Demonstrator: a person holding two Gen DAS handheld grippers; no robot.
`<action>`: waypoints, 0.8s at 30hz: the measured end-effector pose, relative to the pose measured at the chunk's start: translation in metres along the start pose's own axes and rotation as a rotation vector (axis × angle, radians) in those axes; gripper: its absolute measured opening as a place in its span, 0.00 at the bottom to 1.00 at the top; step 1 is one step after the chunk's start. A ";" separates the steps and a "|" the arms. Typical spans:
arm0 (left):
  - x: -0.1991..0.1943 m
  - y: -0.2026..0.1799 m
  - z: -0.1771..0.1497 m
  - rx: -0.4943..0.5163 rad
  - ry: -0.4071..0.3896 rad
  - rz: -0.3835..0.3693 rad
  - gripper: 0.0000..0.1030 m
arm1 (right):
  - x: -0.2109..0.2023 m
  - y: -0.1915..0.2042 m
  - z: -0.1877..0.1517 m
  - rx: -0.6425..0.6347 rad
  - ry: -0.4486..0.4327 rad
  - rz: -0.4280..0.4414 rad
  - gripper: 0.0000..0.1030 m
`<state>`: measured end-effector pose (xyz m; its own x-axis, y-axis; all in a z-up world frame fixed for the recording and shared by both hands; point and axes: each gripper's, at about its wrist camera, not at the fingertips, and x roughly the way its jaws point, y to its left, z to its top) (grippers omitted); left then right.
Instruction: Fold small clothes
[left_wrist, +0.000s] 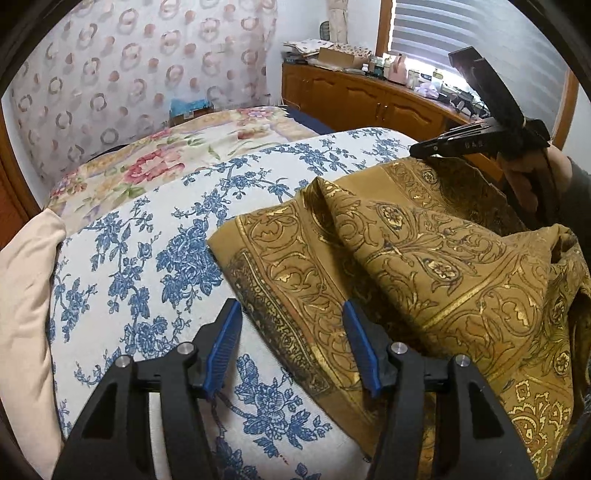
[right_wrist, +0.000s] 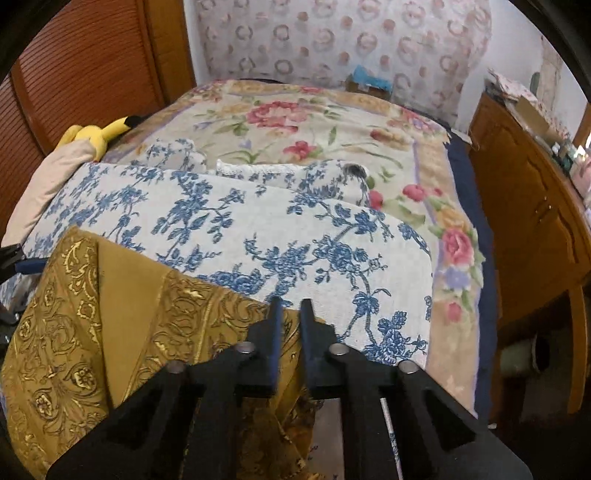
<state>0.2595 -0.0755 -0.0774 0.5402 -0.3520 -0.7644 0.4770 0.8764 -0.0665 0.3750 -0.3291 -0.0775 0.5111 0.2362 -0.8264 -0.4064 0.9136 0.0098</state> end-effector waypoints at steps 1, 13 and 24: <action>0.000 0.001 0.000 -0.003 0.000 -0.004 0.55 | -0.002 -0.003 -0.002 0.017 -0.009 0.009 0.01; 0.002 0.000 0.002 0.003 0.001 0.004 0.56 | -0.053 -0.058 -0.013 0.236 -0.162 -0.084 0.00; -0.004 0.005 -0.002 -0.022 -0.016 -0.017 0.57 | -0.101 0.083 0.000 -0.056 -0.188 0.041 0.18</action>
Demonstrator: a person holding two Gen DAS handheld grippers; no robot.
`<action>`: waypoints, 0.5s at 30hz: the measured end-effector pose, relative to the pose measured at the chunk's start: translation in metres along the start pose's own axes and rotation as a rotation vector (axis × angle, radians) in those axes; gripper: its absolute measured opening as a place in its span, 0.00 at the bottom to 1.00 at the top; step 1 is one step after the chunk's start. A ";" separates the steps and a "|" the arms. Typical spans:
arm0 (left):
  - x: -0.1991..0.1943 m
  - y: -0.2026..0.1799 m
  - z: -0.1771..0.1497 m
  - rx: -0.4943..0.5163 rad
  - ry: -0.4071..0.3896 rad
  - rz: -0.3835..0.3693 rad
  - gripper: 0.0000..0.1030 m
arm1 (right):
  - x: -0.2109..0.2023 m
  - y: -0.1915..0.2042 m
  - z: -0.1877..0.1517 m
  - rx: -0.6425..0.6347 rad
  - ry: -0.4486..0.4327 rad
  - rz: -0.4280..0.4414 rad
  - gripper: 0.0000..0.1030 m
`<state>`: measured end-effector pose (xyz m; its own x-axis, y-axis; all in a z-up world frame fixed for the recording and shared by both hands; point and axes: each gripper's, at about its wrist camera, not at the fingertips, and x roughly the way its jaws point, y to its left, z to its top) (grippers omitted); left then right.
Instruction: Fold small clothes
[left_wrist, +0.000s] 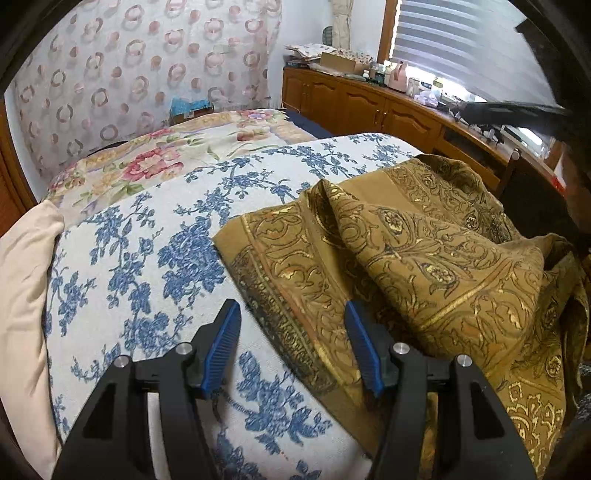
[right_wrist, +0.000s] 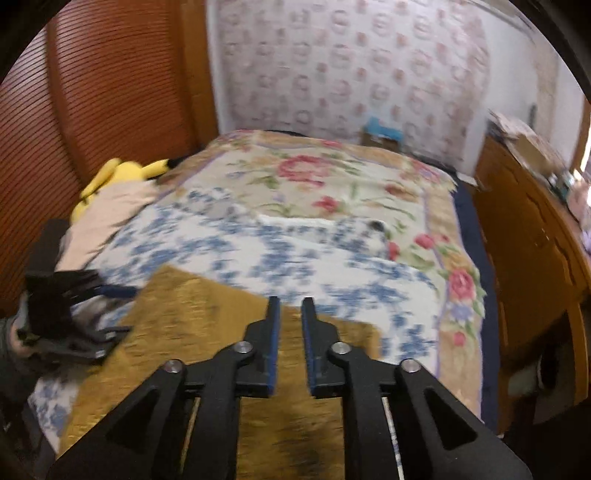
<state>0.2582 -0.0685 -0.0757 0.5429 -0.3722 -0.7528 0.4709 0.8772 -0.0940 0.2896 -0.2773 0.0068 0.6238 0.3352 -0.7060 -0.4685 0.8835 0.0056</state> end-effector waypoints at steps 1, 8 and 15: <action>-0.004 0.001 -0.001 0.008 -0.006 0.008 0.57 | -0.002 0.012 -0.001 -0.017 0.003 0.008 0.23; -0.037 0.004 0.003 0.067 -0.096 0.092 0.57 | 0.001 0.073 -0.023 -0.090 0.078 0.058 0.38; -0.048 0.013 0.004 0.046 -0.134 0.072 0.57 | 0.005 0.105 -0.052 -0.111 0.148 0.056 0.46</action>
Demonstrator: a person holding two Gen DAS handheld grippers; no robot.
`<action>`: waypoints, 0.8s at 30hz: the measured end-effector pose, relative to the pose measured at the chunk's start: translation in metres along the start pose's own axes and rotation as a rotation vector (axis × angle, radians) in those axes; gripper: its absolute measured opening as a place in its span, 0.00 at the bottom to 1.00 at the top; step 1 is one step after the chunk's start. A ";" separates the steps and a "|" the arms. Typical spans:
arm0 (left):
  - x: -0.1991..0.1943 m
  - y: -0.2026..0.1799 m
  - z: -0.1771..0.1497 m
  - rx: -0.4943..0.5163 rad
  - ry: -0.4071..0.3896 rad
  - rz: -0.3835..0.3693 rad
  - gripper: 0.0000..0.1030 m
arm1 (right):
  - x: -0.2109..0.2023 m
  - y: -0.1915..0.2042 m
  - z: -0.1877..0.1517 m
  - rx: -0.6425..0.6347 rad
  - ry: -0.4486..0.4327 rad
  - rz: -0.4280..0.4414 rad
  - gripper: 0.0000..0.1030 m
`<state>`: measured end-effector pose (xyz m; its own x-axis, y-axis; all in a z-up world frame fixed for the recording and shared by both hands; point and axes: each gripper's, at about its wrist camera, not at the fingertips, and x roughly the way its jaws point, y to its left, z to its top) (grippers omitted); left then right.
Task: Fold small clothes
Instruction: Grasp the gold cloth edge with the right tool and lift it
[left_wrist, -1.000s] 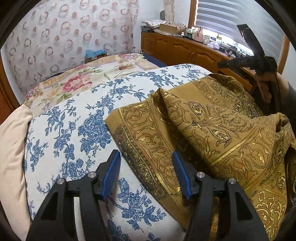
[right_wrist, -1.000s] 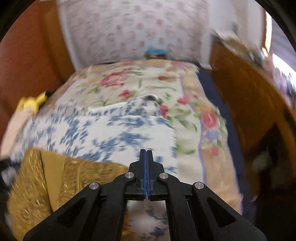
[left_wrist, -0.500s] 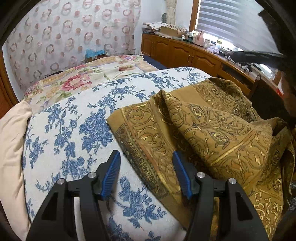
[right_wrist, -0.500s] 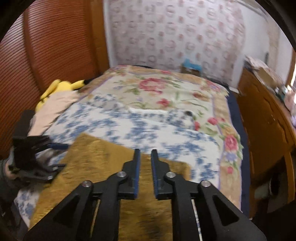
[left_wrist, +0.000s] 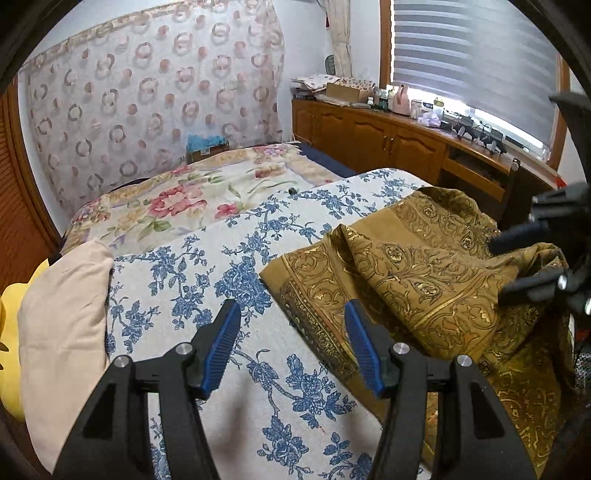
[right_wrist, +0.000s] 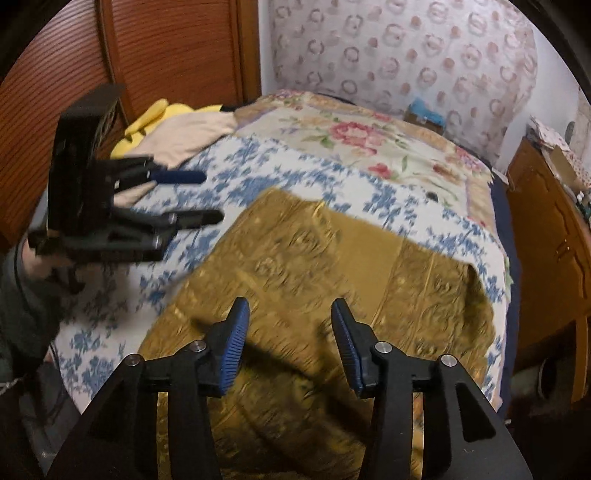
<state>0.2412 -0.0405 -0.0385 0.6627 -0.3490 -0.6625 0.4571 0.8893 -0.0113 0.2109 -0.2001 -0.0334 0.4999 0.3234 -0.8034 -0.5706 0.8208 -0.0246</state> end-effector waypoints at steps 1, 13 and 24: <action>-0.002 0.001 -0.001 0.000 -0.003 -0.002 0.57 | 0.001 0.002 -0.003 -0.002 0.007 -0.006 0.47; -0.006 0.002 -0.003 -0.004 -0.014 -0.006 0.57 | 0.019 0.016 -0.012 -0.100 0.063 -0.124 0.50; -0.001 -0.001 -0.006 -0.005 0.003 -0.023 0.57 | -0.014 -0.091 0.020 0.123 -0.063 -0.115 0.02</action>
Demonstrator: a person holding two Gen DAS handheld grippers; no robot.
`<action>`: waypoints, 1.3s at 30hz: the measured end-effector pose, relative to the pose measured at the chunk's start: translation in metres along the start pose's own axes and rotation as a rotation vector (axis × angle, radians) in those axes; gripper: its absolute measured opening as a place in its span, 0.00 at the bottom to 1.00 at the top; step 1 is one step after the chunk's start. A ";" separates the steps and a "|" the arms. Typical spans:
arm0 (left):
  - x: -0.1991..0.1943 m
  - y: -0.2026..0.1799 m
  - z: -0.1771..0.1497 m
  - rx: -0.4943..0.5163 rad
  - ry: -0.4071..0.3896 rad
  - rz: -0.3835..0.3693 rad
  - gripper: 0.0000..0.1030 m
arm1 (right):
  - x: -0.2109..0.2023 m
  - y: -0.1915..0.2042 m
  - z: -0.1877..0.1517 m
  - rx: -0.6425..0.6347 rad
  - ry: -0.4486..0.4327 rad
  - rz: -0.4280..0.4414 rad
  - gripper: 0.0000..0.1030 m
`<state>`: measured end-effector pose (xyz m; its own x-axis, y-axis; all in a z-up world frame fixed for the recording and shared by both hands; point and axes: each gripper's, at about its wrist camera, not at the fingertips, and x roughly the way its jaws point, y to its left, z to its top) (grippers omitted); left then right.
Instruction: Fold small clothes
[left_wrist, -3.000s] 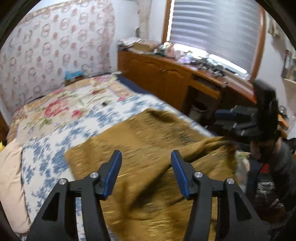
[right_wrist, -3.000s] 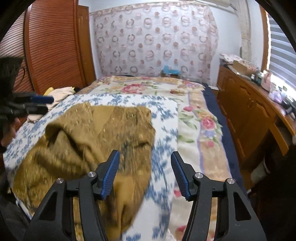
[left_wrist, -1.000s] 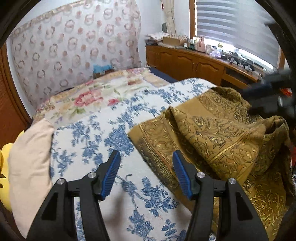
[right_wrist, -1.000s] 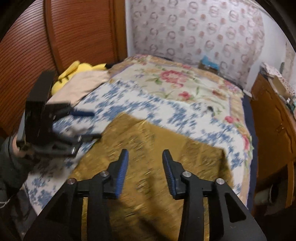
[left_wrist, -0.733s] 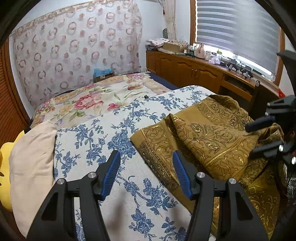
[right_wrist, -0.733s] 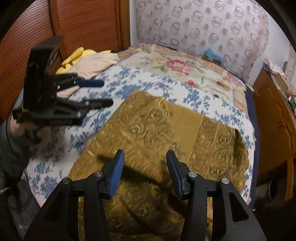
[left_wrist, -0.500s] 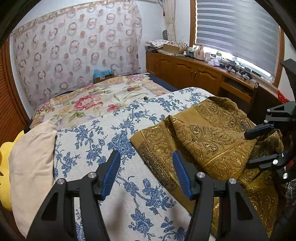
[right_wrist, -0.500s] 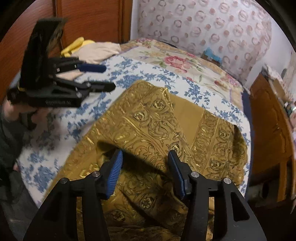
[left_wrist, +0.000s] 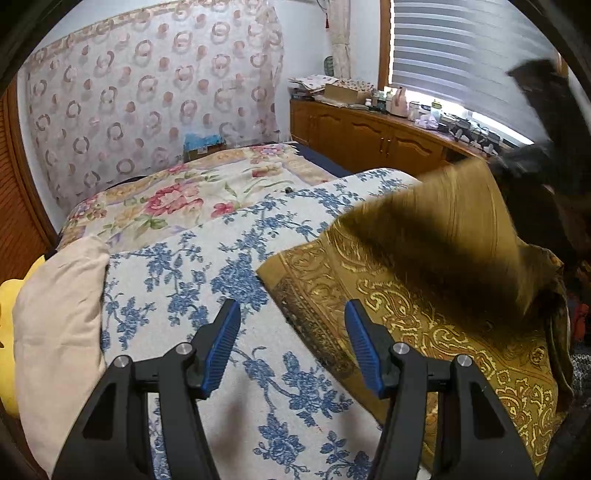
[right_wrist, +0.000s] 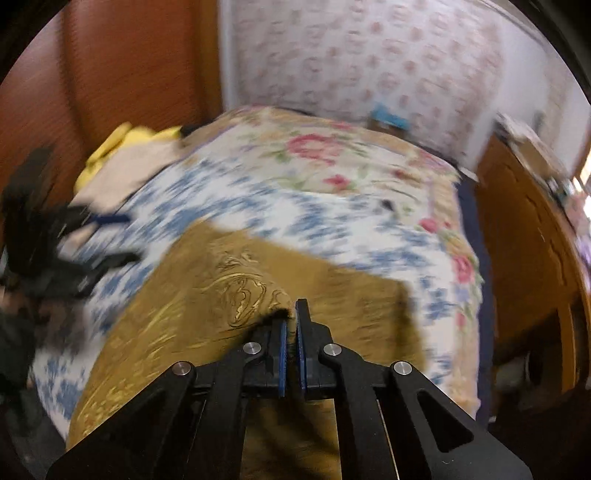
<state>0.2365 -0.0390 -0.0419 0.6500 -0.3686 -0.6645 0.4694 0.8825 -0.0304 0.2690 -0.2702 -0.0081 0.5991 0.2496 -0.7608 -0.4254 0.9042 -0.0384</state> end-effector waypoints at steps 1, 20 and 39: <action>0.001 -0.001 0.000 0.001 0.001 0.000 0.57 | 0.002 -0.018 0.004 0.036 0.001 -0.018 0.02; 0.009 -0.008 -0.004 0.008 0.028 -0.017 0.57 | -0.010 -0.087 0.002 0.202 -0.009 -0.195 0.30; 0.003 -0.024 -0.003 0.033 0.014 -0.028 0.57 | -0.017 0.007 -0.041 0.060 0.064 0.023 0.35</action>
<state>0.2255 -0.0607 -0.0451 0.6279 -0.3889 -0.6742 0.5073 0.8614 -0.0244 0.2277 -0.2830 -0.0219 0.5441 0.2497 -0.8010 -0.3960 0.9181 0.0171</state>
